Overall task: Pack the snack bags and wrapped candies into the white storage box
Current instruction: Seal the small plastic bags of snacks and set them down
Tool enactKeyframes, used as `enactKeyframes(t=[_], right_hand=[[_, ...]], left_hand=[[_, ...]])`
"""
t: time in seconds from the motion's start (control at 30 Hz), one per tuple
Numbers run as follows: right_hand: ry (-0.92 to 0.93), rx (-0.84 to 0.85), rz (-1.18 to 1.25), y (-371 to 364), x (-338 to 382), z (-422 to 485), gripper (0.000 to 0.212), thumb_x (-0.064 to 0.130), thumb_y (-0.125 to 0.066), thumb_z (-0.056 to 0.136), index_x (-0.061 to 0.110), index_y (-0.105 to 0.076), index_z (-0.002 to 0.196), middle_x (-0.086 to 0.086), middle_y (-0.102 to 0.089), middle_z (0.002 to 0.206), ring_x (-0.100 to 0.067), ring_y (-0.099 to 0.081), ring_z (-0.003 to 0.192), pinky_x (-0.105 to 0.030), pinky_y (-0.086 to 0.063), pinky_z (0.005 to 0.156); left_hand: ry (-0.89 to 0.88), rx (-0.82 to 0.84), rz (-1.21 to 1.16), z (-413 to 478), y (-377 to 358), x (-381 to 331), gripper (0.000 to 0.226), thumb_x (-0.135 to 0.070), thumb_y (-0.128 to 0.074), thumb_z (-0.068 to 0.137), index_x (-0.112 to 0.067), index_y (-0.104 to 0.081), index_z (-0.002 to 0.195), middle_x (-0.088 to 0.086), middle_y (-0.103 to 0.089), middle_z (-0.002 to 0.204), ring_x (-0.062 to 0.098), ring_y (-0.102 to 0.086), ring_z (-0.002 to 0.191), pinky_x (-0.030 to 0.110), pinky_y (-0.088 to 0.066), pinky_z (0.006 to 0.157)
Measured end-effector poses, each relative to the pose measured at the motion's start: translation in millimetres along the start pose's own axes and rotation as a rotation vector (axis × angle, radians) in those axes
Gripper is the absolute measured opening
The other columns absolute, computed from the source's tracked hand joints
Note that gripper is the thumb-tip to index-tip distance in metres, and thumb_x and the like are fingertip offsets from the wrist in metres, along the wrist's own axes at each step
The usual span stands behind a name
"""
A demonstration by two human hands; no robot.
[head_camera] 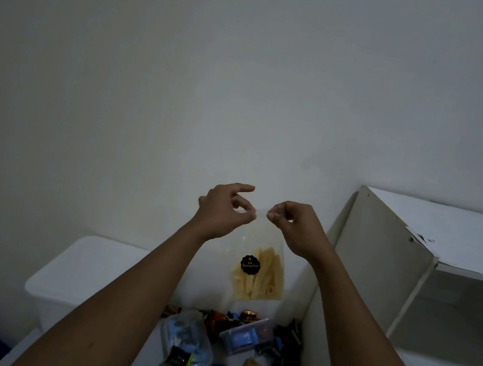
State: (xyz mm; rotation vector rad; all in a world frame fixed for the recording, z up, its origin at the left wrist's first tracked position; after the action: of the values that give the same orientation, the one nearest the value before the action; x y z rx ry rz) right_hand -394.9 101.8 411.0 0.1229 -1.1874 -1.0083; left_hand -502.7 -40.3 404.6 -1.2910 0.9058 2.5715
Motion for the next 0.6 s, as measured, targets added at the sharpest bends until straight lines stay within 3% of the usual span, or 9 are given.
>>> enactKeyframes(t=[0.17, 0.3, 0.43, 0.5, 0.6], right_hand=[[0.027, -0.004, 0.017, -3, 3, 0, 0.007, 0.023, -0.066, 0.093, 0.017, -0.070, 0.091, 0.004, -0.072, 0.089, -0.006, -0.066, 0.081, -0.015, -0.047, 0.070], [-0.035, -0.044, 0.270, 4, -8, -4, 0.012, 0.021, -0.069, 0.092, 0.010, -0.073, 0.091, -0.003, -0.075, 0.091, -0.008, -0.069, 0.087, -0.016, -0.051, 0.078], [-0.021, -0.054, 0.212, 2, -10, -5, 0.016, 0.020, -0.060, 0.097, 0.009, -0.069, 0.088, -0.008, -0.071, 0.087, -0.010, -0.062, 0.081, -0.025, -0.050, 0.080], [0.008, -0.092, 0.129, 1, -7, -6, 0.018, 0.021, -0.054, 0.099, 0.013, -0.063, 0.086, 0.000, -0.064, 0.080, -0.006, -0.055, 0.074, -0.023, -0.045, 0.071], [0.036, -0.136, 0.127, 5, -5, -6, 0.017, 0.021, -0.053, 0.100, 0.018, -0.061, 0.084, 0.011, -0.059, 0.078, 0.001, -0.053, 0.071, -0.021, -0.040, 0.069]], left_hand=[[-0.067, 0.093, 0.035, 6, -7, -16, 0.063, -0.032, -0.075, 0.081, -0.036, -0.049, 0.138, -0.024, -0.072, 0.079, 0.002, -0.063, 0.085, 0.055, -0.039, 0.102], [-0.048, 0.080, 0.030, 6, -10, -11, 0.057, -0.029, -0.070, 0.087, -0.040, -0.047, 0.137, -0.023, -0.071, 0.081, -0.003, -0.054, 0.067, 0.054, -0.040, 0.103], [-0.037, 0.077, 0.026, 3, -15, -11, 0.041, -0.030, -0.065, 0.091, -0.042, -0.051, 0.127, -0.019, -0.072, 0.086, -0.008, -0.055, 0.082, 0.051, -0.033, 0.107], [-0.063, 0.054, 0.026, 3, -18, -14, 0.040, -0.030, -0.066, 0.090, -0.042, -0.053, 0.126, -0.020, -0.070, 0.084, -0.009, -0.054, 0.077, 0.052, -0.037, 0.104], [-0.073, 0.055, -0.013, 7, -19, -14, 0.048, -0.034, -0.068, 0.086, -0.043, -0.053, 0.130, -0.022, -0.070, 0.084, 0.000, -0.054, 0.075, 0.054, -0.041, 0.102]])
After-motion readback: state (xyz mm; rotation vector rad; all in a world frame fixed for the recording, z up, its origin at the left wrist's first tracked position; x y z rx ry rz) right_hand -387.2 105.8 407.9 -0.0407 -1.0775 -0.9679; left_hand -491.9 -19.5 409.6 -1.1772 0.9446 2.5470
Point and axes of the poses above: each hand's wrist, its own z-axis towards the middle knuckle, its own y-axis out of the back of the hand, x = y × z, the point moved 6 cm from there along z, towards the middle knuckle
